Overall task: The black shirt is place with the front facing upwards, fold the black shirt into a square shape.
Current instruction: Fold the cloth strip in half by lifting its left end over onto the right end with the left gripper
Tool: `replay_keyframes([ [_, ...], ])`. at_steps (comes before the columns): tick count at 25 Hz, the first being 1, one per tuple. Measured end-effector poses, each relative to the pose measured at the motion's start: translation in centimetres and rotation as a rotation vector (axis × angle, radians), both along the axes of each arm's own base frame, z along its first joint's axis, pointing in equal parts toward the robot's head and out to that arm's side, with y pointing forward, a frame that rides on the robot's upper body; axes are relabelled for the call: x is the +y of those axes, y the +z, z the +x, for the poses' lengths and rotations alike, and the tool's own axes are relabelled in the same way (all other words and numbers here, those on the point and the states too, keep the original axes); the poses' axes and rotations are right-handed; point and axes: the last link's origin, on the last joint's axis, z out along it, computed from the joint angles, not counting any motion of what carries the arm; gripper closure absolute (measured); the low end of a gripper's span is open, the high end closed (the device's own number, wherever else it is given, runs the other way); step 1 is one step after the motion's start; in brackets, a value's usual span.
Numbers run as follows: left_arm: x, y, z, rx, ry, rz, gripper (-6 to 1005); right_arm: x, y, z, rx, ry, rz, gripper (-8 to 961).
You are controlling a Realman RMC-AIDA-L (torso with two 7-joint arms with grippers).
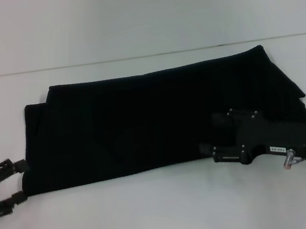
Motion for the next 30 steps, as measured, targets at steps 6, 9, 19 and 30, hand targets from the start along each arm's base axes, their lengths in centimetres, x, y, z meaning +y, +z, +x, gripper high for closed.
replay_keyframes([
  [6,0.3,-0.9,-0.6,0.007,0.057,-0.008,104,-0.1,-0.2,0.0,-0.003,0.000,-0.005,106],
  [9,0.5,-0.8,-1.0,0.023,0.084,0.001,105,-0.1,-0.2,0.0,-0.003,0.001,-0.005,106],
  [19,1.2,-0.9,-1.3,0.059,0.109,0.007,108,0.1,-0.2,0.0,-0.009,-0.001,-0.001,105],
  [30,3.3,-2.0,0.1,0.064,0.074,-0.007,111,0.1,-0.2,-0.2,-0.004,0.005,-0.004,107],
])
